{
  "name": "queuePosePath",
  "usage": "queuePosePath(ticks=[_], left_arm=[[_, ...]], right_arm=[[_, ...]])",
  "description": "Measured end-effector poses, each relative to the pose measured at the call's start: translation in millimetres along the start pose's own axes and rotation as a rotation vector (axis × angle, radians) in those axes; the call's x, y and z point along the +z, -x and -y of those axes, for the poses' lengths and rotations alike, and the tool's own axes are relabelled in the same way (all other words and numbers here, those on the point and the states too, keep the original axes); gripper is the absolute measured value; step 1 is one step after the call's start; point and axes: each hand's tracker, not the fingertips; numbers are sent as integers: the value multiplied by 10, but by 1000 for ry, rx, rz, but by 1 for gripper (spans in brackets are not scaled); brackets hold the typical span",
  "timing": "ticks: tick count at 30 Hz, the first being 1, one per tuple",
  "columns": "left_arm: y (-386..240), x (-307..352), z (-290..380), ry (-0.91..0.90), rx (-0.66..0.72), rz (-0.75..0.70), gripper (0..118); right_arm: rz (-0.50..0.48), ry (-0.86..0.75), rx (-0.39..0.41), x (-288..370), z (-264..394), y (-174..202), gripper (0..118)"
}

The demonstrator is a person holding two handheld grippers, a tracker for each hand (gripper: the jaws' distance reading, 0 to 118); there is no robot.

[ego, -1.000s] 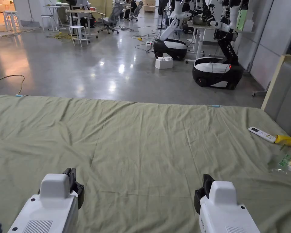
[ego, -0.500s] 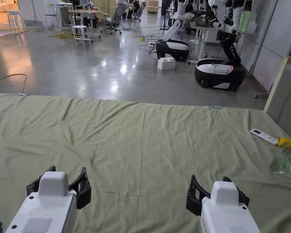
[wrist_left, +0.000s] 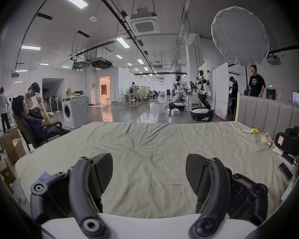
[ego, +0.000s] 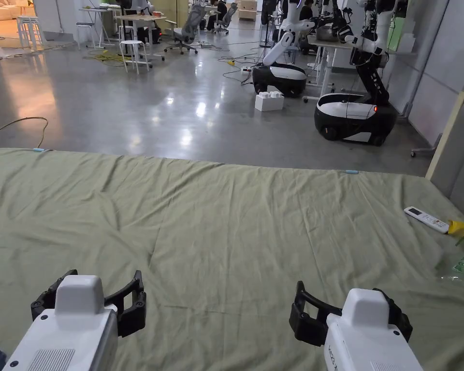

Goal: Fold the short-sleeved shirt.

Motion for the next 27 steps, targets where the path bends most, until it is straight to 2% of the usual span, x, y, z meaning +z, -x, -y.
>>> queuePosePath(ticks=[3,6,13,16,20,22,27], left_arm=[[24,-2,-16,-17,0,18,90],[67,-27,-38,-21,38,39,103],[94,-50,-83,-41,42,34,108],[97,-50,-84,-52,29,37,109],[119,-38,-71,-68,39,33,109],[120,-40,-72,-68,47,36,109],[103,-59,-54,-50,39,37,109]], right_arm=[[3,3,-7,-22,-15,9,118],[-28,-24,-2,-21,-26,21,118],[-6,-18,23,-44,-90,112,118],[19,29,-36,-84,-108,98,118],[71,38,10,-127,-170,133,118],[61,49,9,-135,-198,122,118],[10,77,-65,-133,-227,83,118]])
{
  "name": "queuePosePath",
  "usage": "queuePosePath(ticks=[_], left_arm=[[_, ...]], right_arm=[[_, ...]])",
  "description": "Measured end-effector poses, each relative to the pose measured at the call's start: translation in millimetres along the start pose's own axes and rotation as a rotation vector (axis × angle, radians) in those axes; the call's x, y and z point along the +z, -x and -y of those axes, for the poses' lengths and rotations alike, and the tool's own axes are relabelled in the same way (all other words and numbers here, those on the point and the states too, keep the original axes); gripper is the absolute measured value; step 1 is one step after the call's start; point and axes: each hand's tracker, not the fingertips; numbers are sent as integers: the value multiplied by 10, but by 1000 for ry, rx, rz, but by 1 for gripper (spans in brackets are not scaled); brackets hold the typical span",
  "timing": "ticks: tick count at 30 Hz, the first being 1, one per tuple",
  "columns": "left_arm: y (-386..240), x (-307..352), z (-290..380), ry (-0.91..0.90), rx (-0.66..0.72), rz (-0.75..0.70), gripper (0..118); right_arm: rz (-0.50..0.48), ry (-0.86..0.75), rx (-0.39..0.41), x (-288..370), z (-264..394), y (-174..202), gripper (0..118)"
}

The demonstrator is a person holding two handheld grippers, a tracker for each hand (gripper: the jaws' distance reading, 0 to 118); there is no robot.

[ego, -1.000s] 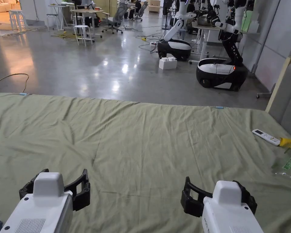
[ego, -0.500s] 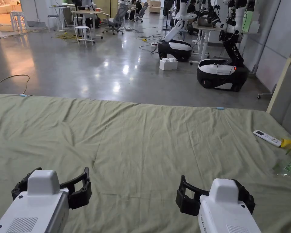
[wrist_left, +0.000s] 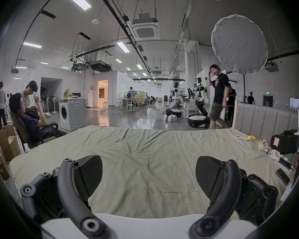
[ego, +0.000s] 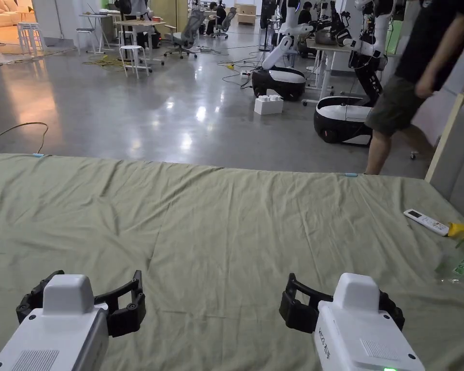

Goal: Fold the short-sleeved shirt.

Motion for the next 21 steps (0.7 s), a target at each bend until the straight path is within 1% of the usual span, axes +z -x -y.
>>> queuePosePath(ticks=[5,11,15,21], left_arm=[[-1,-8,5,15,9,25,109],[16,-15,9,25,11,29,109],[29,-26,16,35,15,30,109],[53,-33,21,41,27,28,109]], right_arm=[[20,79,-75,-42,-49,-22,118],[63,143,-98,-80,-78,-9,118],[83,151,-61,-102,-59,35,118],[78,171,-50,-131,-29,52,118]])
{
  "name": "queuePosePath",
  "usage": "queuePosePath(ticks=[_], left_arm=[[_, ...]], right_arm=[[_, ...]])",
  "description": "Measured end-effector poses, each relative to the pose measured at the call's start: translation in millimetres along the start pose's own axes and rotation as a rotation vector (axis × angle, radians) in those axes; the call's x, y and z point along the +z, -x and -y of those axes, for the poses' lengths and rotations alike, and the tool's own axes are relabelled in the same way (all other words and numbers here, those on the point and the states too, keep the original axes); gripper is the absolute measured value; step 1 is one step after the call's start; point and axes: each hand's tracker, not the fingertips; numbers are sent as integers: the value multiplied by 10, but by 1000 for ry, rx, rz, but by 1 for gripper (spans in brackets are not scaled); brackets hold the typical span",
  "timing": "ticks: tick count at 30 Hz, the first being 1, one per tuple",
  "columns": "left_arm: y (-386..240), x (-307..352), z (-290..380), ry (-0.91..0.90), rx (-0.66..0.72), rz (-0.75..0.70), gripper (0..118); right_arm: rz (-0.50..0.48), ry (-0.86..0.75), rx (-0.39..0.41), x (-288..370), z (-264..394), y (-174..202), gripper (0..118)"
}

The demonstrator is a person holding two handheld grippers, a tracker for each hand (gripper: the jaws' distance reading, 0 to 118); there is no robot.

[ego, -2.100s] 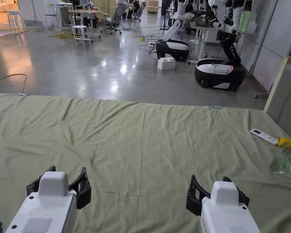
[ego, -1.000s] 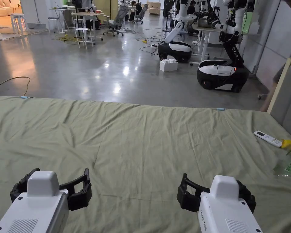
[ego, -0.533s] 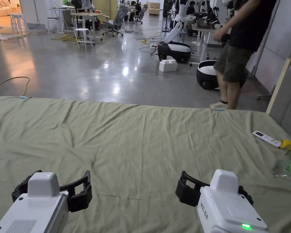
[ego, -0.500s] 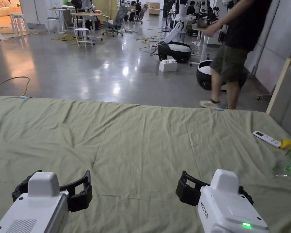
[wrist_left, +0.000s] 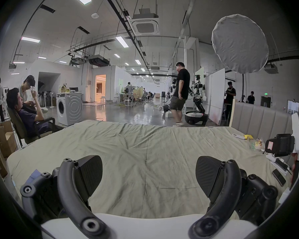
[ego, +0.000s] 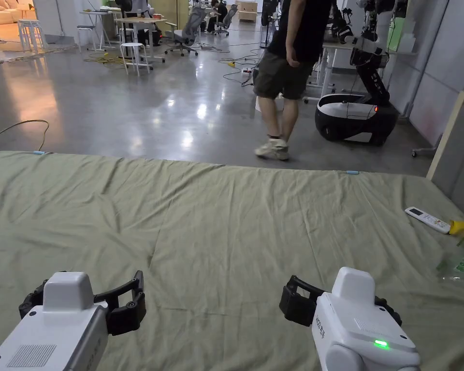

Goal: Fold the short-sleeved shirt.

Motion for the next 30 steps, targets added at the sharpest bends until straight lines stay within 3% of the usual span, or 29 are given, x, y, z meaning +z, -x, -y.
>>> queuePosePath(ticks=[19,24,30], left_arm=[[53,-4,13,-1,2,-35,109],[39,-27,18,-2,-5,-38,109],[42,-40,13,2,-9,-38,109]], right_arm=[[25,-16,52,-15,21,69,118],[-58,-81,56,7,79,35,118],[-15,-143,130,18,160,108,118]])
